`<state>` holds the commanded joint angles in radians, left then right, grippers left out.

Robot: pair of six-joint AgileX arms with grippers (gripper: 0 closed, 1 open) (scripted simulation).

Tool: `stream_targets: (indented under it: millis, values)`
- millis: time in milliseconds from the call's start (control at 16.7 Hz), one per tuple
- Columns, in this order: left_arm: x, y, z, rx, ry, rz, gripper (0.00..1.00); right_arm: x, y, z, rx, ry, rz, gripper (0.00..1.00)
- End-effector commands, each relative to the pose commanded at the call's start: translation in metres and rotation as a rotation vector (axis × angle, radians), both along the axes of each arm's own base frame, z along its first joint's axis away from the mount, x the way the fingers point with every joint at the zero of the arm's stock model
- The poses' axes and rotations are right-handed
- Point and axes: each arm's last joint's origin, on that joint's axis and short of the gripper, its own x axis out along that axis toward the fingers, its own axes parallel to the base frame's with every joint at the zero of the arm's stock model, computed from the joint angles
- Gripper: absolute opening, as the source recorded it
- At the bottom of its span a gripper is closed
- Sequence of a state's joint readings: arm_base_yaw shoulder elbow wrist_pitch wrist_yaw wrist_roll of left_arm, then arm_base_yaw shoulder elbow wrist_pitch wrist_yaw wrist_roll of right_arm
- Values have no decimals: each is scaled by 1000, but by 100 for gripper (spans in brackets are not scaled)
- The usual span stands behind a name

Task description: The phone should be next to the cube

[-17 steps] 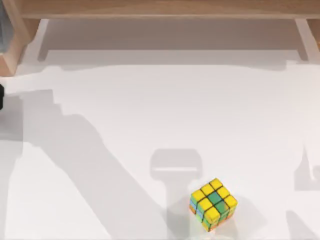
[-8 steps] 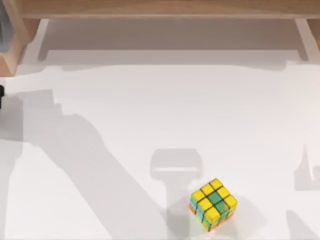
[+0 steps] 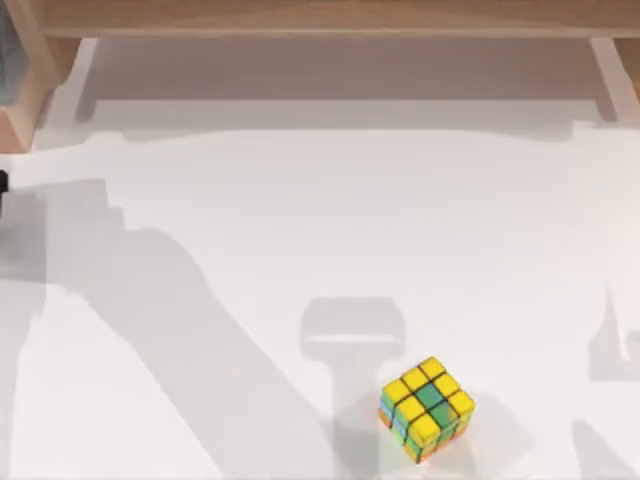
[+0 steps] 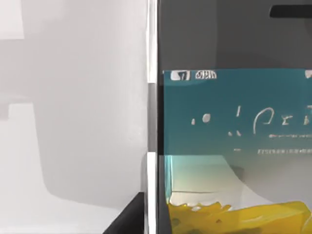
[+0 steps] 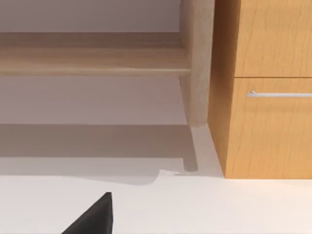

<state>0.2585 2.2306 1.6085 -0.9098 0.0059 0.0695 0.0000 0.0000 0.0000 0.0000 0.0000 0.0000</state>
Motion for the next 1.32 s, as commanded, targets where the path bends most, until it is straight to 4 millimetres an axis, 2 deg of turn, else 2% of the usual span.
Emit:
stream_targets:
  millis: [240,480,660,900,1140,1320]
  values:
    - [0,0,17,-1,3,0,0,0,0,0,0,0,0,100]
    - [0,0,16,-1,6,-1,0,0,0,0,0,0,0,100]
    - [4,-11,38,14,-52,-7,0,0,0,0,0,0,0,100]
    - [4,-54,65,19,-114,-28,0,0,0,0,0,0,0,100]
    - [-9,-117,82,3,-139,-62,0,0,0,0,0,0,0,100]
    - [-29,-168,89,-14,-136,-91,0,0,0,0,0,0,0,100]
